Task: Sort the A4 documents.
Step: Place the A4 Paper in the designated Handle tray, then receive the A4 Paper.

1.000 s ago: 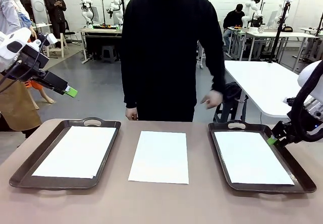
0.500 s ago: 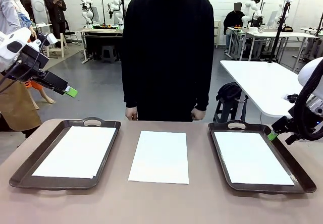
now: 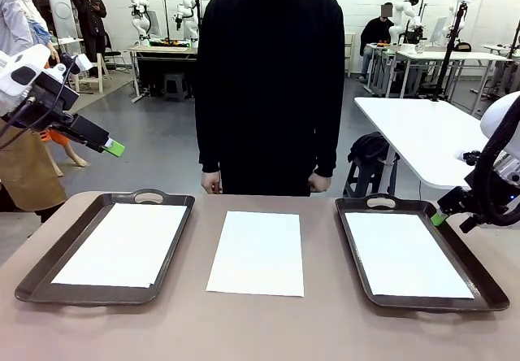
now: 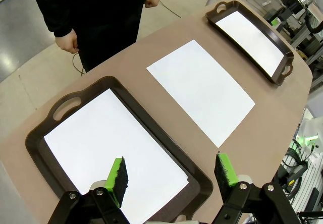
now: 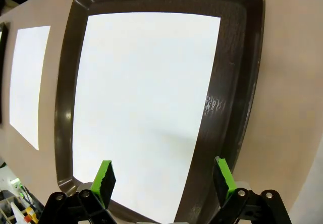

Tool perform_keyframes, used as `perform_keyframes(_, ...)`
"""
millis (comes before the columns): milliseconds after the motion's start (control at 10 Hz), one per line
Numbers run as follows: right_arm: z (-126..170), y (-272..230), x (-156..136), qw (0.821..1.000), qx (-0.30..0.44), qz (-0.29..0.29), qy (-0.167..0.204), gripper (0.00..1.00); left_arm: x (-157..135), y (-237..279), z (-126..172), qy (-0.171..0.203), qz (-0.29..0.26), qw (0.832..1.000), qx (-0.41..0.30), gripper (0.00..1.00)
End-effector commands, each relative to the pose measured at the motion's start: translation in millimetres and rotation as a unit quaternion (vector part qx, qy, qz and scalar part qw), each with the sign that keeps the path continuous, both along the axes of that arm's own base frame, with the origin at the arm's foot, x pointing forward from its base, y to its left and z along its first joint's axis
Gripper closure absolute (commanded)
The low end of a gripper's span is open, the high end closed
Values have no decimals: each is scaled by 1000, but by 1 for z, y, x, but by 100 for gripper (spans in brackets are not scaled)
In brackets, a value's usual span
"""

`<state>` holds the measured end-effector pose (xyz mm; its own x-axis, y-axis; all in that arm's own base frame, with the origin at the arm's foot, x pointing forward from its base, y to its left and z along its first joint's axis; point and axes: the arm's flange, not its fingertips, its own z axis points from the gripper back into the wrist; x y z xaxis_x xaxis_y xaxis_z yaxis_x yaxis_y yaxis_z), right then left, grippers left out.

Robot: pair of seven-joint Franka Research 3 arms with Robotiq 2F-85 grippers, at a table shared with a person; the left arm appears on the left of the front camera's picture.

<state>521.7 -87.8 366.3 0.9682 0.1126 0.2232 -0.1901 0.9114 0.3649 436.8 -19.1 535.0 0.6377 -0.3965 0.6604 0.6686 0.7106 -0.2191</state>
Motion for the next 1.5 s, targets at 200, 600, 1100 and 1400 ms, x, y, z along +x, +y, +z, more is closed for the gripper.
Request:
perform_keyframes(200, -1, 0, 0, 1000, -1, 1, 1, 0, -1, 1, 1, -1, -5, 1000, -4, 10)
perform_keyframes(600, -1, 0, 0, 1000, -1, 1, 1, 0, -1, 1, 1, -1, -5, 1000, -4, 10)
perform_keyframes(1100, -1, 0, 0, 1000, -1, 1, 1, 0, -1, 1, 1, -1, -5, 1000, -4, 10)
perform_keyframes(1400, 0, 0, 0, 1000, 0, 0, 0, 0, -1, 1, 1, -1, -5, 1000, -4, 10)
